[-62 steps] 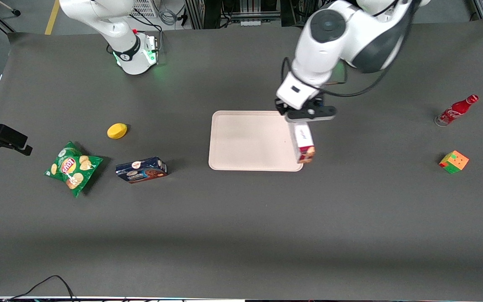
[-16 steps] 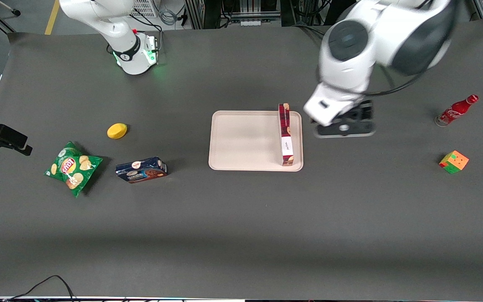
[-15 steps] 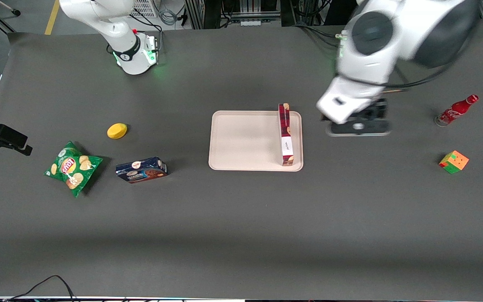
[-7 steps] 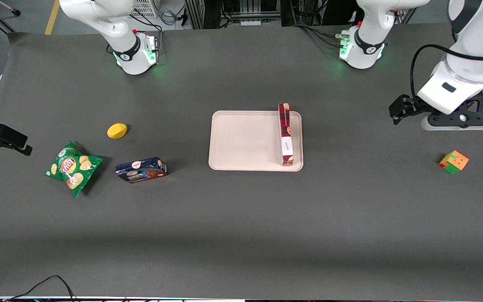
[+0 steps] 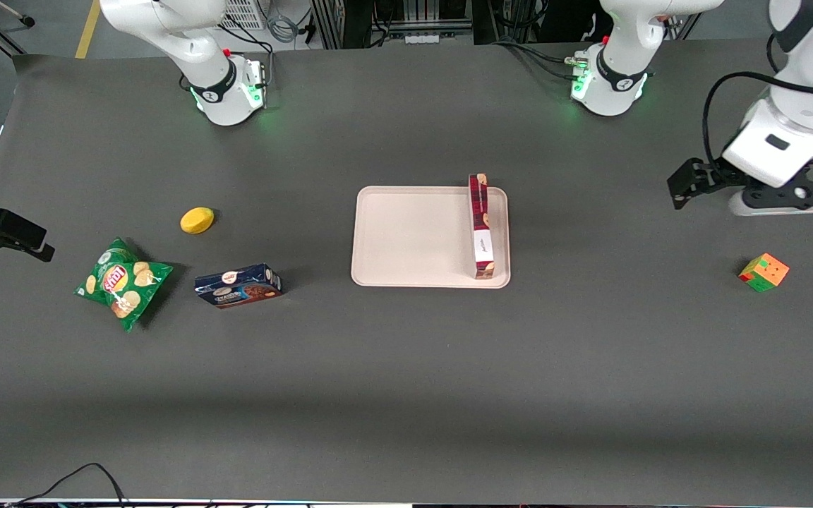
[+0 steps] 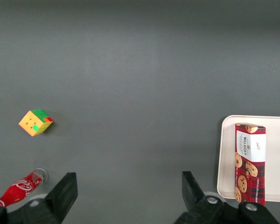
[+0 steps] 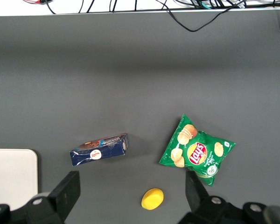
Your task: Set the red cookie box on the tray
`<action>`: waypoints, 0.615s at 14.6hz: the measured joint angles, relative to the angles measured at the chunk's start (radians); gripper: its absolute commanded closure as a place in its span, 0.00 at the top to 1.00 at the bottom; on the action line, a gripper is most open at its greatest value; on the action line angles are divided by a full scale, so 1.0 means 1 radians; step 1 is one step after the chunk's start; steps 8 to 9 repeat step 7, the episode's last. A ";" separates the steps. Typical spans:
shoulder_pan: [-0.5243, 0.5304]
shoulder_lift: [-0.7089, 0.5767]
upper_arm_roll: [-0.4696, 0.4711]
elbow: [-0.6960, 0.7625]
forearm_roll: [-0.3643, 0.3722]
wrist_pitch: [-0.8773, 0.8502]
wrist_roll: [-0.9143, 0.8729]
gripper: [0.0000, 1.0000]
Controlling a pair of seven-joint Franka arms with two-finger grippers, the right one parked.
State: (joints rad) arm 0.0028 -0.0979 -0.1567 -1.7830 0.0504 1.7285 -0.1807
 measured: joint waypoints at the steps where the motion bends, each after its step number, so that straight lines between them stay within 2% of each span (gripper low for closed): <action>1: 0.000 0.003 0.020 0.000 -0.001 0.000 0.006 1.00; 5: 0.001 0.043 0.077 0.001 -0.006 0.018 0.031 1.00; 9: 0.001 0.063 0.085 0.012 -0.007 0.025 0.032 1.00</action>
